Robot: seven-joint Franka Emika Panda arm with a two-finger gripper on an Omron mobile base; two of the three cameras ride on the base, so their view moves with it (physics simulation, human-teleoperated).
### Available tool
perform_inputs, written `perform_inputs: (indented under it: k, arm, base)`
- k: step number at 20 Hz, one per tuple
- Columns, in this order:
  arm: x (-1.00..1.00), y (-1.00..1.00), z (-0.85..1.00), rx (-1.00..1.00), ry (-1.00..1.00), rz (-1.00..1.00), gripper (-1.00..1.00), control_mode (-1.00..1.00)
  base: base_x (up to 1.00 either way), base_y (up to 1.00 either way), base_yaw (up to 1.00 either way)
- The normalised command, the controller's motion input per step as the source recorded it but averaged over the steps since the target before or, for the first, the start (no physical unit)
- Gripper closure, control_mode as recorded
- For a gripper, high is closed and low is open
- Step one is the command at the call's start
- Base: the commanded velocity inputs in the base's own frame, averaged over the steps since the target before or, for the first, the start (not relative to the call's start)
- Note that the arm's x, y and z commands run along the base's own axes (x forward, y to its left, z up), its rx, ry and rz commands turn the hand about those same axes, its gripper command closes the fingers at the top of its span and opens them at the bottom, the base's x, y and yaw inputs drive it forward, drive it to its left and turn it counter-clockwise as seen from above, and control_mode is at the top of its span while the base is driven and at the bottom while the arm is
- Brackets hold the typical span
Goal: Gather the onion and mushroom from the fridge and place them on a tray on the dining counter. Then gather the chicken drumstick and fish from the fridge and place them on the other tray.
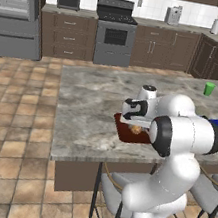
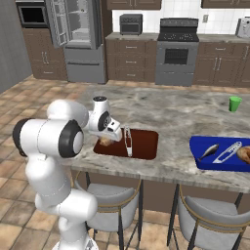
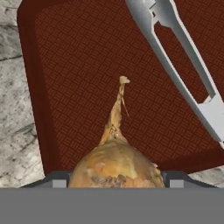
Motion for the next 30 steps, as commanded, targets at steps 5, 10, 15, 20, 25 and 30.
perform_inputs:
  k: [5, 10, 15, 20, 25, 30]
  arm:
    - [0.07, 0.00, -0.12, 0.00, 0.00, 0.00, 1.00, -1.00]
    - [0.16, 0.00, -0.15, 0.00, 0.00, 0.00, 1.00, -1.00]
    - [0.18, 0.00, -0.15, 0.00, 0.00, 0.00, 1.00, -1.00]
    - [0.16, 0.00, -0.18, 0.00, 0.00, 0.00, 1.00, -1.00]
    - [0.24, 0.00, -0.22, 0.00, 0.00, 0.00, 1.00, -1.00]
    - [0.13, 0.01, -0.19, 0.00, -0.01, 0.00, -1.00, -1.00]
  base:
    - [0.00, 0.00, 0.00]
    - [0.00, 0.00, 0.00]
    - [0.00, 0.00, 0.00]
    - [0.00, 0.00, 0.00]
    - [0.00, 0.00, 0.00]
    - [0.00, 0.00, 0.00]
